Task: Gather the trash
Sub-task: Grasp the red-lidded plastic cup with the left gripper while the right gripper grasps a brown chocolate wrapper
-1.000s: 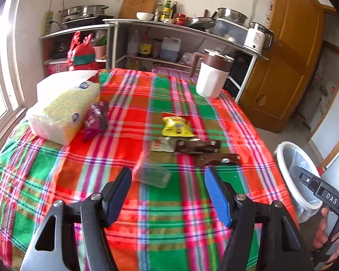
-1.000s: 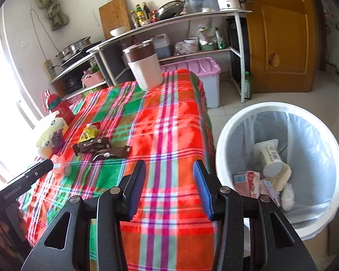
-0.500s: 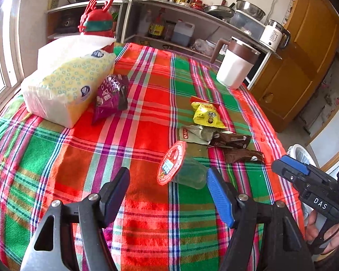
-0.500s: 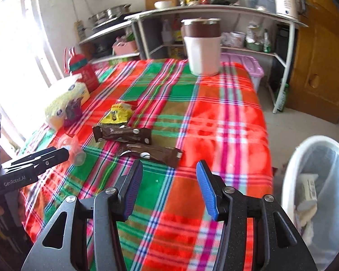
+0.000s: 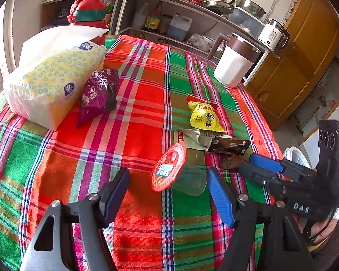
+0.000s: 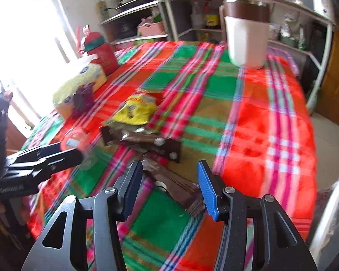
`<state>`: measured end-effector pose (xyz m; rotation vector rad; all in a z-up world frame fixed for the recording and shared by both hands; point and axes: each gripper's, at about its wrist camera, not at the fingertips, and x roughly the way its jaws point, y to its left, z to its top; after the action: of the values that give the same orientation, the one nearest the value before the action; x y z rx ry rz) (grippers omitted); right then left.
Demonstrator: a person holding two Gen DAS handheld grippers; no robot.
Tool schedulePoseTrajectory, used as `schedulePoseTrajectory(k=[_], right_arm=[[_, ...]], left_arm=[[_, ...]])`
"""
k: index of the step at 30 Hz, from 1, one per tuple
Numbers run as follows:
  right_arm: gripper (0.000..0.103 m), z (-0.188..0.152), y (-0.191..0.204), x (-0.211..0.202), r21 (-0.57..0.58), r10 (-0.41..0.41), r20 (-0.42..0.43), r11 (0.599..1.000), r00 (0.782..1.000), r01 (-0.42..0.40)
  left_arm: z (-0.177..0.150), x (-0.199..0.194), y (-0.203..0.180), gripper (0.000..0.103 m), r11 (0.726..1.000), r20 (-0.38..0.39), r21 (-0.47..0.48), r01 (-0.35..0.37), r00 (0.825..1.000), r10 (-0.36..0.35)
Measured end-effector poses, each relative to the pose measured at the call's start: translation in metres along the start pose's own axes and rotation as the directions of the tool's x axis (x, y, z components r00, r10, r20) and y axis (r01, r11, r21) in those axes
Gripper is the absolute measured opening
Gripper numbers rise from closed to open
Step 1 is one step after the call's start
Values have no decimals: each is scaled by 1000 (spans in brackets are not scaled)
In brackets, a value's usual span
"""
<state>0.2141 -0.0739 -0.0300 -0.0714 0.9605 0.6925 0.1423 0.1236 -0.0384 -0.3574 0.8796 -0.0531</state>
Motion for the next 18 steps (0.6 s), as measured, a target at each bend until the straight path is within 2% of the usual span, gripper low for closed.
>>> schedulePoseTrajectory(k=[7, 9, 13, 18], right_arm=[[51, -16, 19, -7, -65, 64, -41, 996, 997, -67], [51, -18, 26, -7, -95, 40, -42, 995, 998, -44], [51, -20, 36, -2, -125, -82, -9, 989, 997, 80], [48, -25, 38, -4, -134, -127, 9, 983, 992, 127]], left_arm=[[1, -2, 1, 72, 1000, -1, -16, -8, 1000, 8], [1, -2, -1, 72, 1000, -5, -22, -1, 1000, 0], [1, 1, -5, 72, 999, -11, -37, -3, 1000, 3], [1, 4, -9, 72, 998, -11, -41, -43, 999, 42]])
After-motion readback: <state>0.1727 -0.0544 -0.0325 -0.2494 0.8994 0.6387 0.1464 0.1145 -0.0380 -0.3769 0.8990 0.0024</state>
